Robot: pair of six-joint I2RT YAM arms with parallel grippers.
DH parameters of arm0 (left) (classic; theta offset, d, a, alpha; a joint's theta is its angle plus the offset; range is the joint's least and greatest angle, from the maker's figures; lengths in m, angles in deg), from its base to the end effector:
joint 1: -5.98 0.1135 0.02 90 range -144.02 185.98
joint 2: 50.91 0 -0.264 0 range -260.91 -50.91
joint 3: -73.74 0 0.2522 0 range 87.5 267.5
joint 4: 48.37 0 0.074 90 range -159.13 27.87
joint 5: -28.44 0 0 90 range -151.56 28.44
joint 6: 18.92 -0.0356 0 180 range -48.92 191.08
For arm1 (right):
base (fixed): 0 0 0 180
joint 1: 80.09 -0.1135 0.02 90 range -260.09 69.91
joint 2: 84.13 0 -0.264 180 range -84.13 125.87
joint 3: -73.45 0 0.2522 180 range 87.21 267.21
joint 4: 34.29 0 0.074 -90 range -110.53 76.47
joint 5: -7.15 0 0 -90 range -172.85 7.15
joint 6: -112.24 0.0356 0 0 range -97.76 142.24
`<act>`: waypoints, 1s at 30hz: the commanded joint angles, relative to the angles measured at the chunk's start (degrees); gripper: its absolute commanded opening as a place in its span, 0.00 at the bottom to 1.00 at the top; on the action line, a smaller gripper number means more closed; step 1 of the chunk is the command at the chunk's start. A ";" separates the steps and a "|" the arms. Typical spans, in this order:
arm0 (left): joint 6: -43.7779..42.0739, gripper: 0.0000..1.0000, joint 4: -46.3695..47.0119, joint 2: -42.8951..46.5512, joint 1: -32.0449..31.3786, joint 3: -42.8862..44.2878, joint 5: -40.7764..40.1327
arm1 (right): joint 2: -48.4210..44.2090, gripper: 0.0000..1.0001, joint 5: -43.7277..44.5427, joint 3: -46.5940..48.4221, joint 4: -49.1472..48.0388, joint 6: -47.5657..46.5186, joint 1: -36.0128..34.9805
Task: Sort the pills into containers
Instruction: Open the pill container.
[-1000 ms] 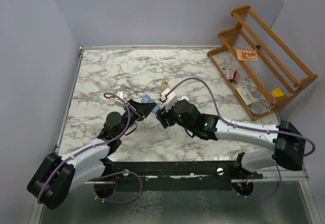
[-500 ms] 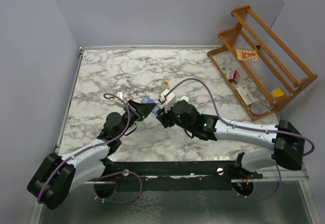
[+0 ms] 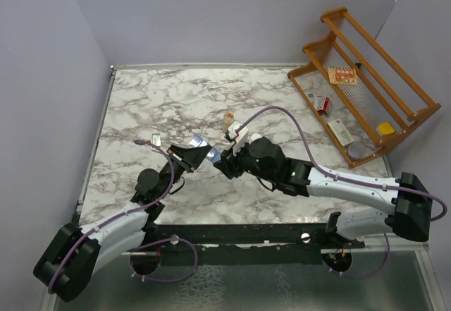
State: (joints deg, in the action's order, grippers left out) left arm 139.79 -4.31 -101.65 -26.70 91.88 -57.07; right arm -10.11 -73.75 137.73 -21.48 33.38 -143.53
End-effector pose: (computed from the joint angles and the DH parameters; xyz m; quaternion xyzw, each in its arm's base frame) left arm 0.1439 -0.0956 0.2038 -0.1668 0.6109 -0.6143 0.4708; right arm 0.1377 0.2629 0.2828 -0.3259 0.7636 0.2828 0.4803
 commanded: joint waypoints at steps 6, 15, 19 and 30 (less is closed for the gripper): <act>0.99 0.00 6.86 5.20 -0.01 -4.06 -0.93 | -3.44 0.31 0.67 -0.79 -5.48 3.08 0.19; 2.01 0.00 4.66 6.80 -0.01 -3.80 -0.87 | -7.08 0.38 7.57 -1.89 -5.31 0.34 0.23; 2.91 0.00 4.55 5.79 -0.01 -3.66 -0.54 | -5.74 0.39 8.67 -1.23 -4.85 -0.88 0.17; 3.37 0.00 3.17 4.75 -0.01 -4.50 -4.20 | -5.39 0.38 8.62 -2.03 -5.60 -1.14 0.23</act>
State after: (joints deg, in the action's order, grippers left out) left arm 142.81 -1.38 -96.23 -26.66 88.52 -58.45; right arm -14.90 -65.31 136.10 -25.59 32.50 -143.40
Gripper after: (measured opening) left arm 0.304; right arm 0.394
